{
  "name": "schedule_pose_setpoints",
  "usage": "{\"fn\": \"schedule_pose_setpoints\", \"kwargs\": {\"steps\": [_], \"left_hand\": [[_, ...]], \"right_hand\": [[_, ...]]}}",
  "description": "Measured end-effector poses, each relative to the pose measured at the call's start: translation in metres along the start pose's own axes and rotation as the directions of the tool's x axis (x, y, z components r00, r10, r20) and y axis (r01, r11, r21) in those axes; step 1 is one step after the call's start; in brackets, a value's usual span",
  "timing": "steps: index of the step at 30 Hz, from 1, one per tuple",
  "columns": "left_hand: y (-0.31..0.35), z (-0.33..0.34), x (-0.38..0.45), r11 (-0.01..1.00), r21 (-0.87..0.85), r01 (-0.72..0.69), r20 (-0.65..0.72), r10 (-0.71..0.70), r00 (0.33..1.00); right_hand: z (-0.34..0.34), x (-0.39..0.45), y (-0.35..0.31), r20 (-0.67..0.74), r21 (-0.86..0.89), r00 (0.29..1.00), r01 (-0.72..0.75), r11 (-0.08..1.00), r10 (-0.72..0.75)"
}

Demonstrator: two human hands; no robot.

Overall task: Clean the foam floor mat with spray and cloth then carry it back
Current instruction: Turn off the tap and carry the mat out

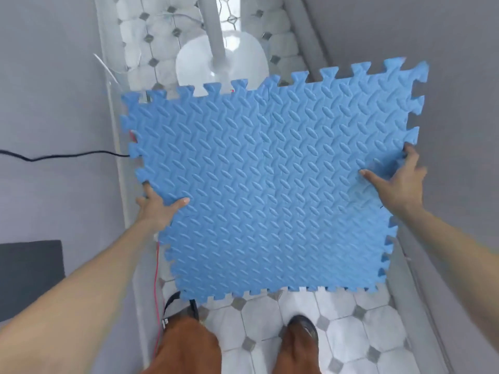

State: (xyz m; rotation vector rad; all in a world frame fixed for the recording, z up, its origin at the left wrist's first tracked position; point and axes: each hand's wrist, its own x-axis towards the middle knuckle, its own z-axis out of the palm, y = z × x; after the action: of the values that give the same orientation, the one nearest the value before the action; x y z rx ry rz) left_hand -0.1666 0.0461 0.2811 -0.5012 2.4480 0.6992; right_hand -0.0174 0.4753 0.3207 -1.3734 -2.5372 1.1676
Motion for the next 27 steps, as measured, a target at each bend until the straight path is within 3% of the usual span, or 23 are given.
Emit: {"fn": "schedule_pose_setpoints", "kwargs": {"steps": [6, 9, 11, 16, 22, 27], "left_hand": [[-0.058, 0.1, 0.065, 1.0, -0.003, -0.002, -0.029, 0.002, 1.0], [-0.074, 0.134, 0.095, 0.996, -0.021, -0.09, -0.107, 0.087, 0.99], [-0.083, 0.151, 0.115, 0.987, -0.007, -0.16, -0.073, 0.159, 0.985], [-0.109, 0.183, 0.151, 0.979, 0.038, -0.2, 0.009, 0.199, 0.98], [-0.13, 0.205, 0.179, 0.973, 0.021, -0.23, 0.01, 0.23, 0.973], [-0.146, 0.204, 0.183, 0.965, 0.031, -0.26, -0.04, 0.261, 0.964]], "right_hand": [[0.101, 0.034, 0.104, -0.042, -0.039, 0.999, 0.002, 0.999, -0.004], [0.137, 0.055, 0.137, -0.11, -0.051, 0.994, 0.015, 0.999, -0.02], [0.16, 0.072, 0.155, -0.119, -0.087, 0.991, 0.046, 0.995, -0.057], [0.205, 0.105, 0.191, -0.03, -0.205, 0.998, 0.044, 0.978, -0.051], [0.233, 0.129, 0.202, 0.043, -0.18, 0.996, -0.065, 0.981, 0.074], [0.257, 0.13, 0.213, 0.111, -0.204, 0.99, 0.105, 0.973, -0.083]]}}
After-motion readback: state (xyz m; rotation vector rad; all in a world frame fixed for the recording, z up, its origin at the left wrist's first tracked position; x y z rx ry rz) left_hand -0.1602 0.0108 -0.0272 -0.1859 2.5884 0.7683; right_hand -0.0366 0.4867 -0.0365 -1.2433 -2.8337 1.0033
